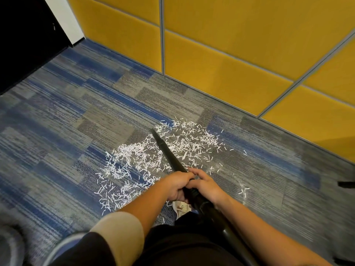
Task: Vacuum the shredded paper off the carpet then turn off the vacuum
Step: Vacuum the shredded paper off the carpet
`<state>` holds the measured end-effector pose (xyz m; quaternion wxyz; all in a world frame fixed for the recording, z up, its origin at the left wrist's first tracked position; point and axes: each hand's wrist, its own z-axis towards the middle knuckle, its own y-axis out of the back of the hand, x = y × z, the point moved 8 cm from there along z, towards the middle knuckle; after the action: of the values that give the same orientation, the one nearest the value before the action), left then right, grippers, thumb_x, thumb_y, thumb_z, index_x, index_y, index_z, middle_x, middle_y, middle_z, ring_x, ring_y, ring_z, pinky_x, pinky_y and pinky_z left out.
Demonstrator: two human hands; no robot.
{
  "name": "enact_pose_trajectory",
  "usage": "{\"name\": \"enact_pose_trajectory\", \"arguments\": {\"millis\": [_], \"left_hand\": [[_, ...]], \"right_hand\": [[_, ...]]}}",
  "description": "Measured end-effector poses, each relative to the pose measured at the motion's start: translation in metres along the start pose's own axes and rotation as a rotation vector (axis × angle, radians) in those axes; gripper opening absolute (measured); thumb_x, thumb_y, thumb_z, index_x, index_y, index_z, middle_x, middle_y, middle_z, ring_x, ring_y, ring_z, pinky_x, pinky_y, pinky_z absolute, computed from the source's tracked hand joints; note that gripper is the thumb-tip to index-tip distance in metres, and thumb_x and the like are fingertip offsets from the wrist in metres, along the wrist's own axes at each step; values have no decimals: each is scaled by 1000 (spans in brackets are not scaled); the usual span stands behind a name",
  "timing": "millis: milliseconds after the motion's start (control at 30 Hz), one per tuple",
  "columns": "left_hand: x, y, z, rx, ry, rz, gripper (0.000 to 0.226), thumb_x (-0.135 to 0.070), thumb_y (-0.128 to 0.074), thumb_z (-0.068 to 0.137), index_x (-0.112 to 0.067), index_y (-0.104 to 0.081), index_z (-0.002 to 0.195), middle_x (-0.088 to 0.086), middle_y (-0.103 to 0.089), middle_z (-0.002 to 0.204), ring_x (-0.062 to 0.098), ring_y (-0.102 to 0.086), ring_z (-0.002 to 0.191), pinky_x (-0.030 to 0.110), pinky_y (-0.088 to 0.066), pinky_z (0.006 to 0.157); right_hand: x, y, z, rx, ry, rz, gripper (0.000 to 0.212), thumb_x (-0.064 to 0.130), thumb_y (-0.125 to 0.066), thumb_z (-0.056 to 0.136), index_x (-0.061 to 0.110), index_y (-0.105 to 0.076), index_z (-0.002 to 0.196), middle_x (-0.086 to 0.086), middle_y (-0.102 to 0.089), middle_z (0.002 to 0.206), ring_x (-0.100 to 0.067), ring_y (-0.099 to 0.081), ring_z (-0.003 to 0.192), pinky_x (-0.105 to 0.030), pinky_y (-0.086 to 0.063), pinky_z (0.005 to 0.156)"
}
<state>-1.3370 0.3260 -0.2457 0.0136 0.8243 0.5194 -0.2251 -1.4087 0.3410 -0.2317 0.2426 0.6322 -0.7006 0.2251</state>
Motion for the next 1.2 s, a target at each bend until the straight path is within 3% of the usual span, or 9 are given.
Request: {"name": "enact_pose_trajectory", "arguments": {"millis": [233, 400, 600, 733, 867, 1033, 1200], "left_hand": [[-4, -4, 7, 14, 17, 4, 14, -19, -41, 99, -10, -51, 97, 6, -62, 58, 18, -63, 43, 27, -51, 39], [-11, -4, 11, 14, 8, 25, 13, -18, -42, 98, -8, -50, 99, 6, -60, 55, 18, -62, 41, 24, -48, 36], [-16, -5, 18, 19, 20, 36, 15, -20, -40, 99, -8, -49, 102, 8, -62, 60, 20, -64, 46, 30, -53, 41], [-20, -8, 21, 30, 28, 40, 13, -18, -40, 99, -10, -49, 94, 10, -61, 64, 23, -64, 47, 32, -53, 45], [-24, -9, 26, 23, 35, 47, 11, -18, -40, 98, -10, -47, 94, 11, -61, 68, 24, -64, 53, 37, -52, 53], [-33, -9, 30, -15, 21, 68, 13, -18, -41, 98, -9, -46, 91, 6, -59, 45, 20, -60, 38, 25, -46, 34], [-39, -16, 39, -7, 30, 66, 13, -21, -41, 99, -10, -48, 97, 12, -61, 70, 23, -65, 49, 32, -53, 43]], "right_hand": [[2, 5, 4, 5, -14, 7, 51, -6, -58, 81, 18, -52, 125, -4, -61, 85, -17, -58, 73, -26, -50, 65], [8, 8, 5, 19, -9, 36, 45, -7, -56, 82, 22, -52, 117, -6, -59, 81, -16, -57, 66, -19, -48, 51], [9, 13, 12, 8, -24, 39, 48, -4, -58, 81, 23, -52, 121, -7, -60, 84, -18, -57, 66, -23, -48, 49], [10, 17, 15, 26, -40, 34, 50, -2, -59, 81, 26, -51, 121, -10, -60, 87, -19, -58, 64, -23, -47, 44], [14, 21, 19, 17, -41, 57, 48, -3, -58, 81, 27, -53, 117, -10, -62, 79, -16, -59, 52, -23, -47, 45], [22, 27, 21, 16, -36, 55, 47, -4, -57, 82, 24, -52, 119, -10, -60, 78, -20, -57, 56, -22, -46, 41], [26, 36, 23, 20, -48, 45, 48, -4, -57, 82, 24, -51, 120, -12, -60, 74, -18, -57, 46, -23, -46, 39]]}}
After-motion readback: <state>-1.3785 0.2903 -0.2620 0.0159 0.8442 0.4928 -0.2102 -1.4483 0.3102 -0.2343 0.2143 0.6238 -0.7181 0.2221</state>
